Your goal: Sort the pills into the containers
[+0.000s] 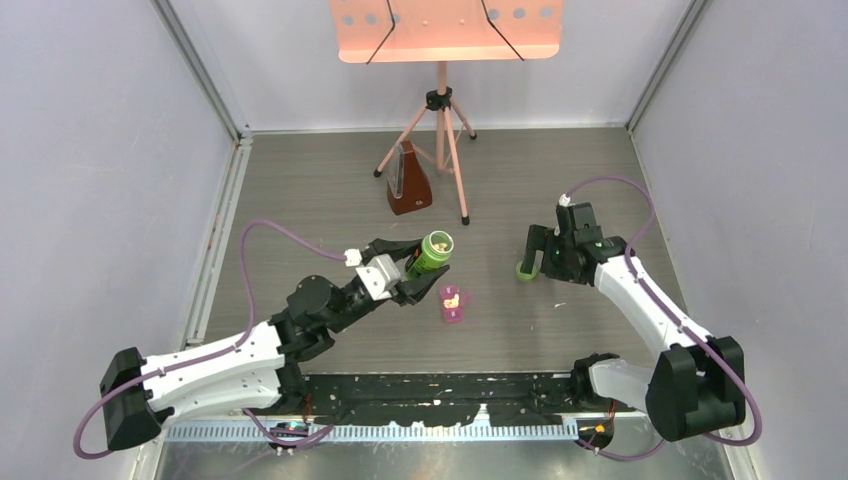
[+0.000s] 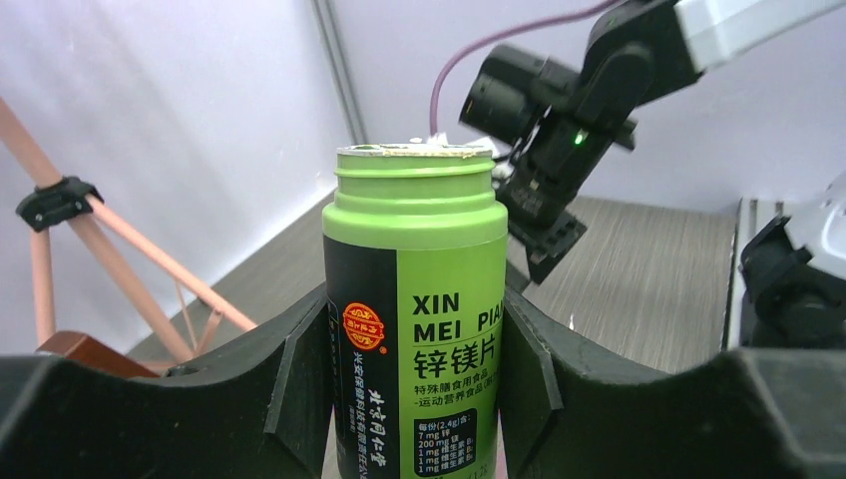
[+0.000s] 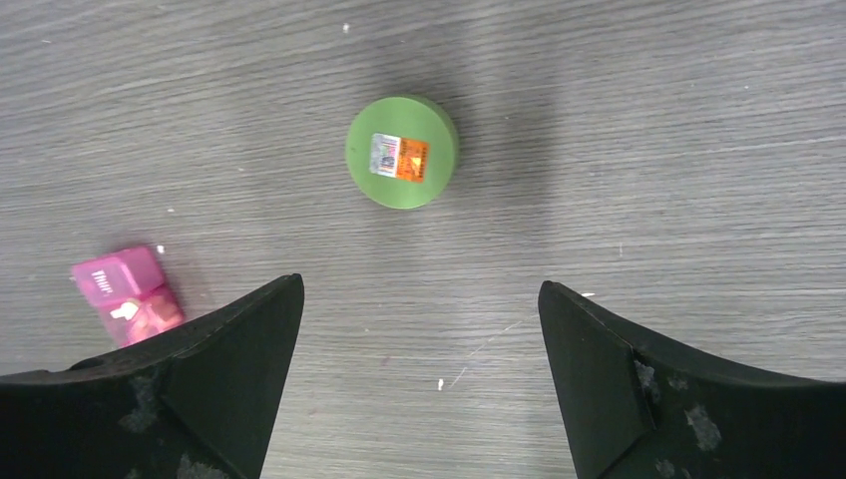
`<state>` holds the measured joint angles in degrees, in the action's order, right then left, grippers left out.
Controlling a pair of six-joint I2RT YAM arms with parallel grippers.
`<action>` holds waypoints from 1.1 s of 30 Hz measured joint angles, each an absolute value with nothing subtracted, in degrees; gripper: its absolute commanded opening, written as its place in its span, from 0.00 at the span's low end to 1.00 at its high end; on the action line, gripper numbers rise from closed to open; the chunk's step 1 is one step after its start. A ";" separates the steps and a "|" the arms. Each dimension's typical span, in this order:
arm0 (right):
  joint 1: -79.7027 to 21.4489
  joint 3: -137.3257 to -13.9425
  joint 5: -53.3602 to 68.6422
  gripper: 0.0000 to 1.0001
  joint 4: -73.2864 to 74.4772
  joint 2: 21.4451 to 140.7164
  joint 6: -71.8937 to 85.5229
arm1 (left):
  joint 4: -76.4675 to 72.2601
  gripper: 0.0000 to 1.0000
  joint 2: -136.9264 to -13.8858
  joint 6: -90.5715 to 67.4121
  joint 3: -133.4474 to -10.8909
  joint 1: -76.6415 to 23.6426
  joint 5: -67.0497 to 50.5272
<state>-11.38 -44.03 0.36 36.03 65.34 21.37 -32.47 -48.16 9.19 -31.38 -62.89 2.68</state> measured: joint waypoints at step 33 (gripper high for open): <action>-16.05 -49.67 -3.22 0.81 29.26 88.16 17.63 | -43.77 0.00 -50.63 -1.04 -25.52 -62.89 -1.41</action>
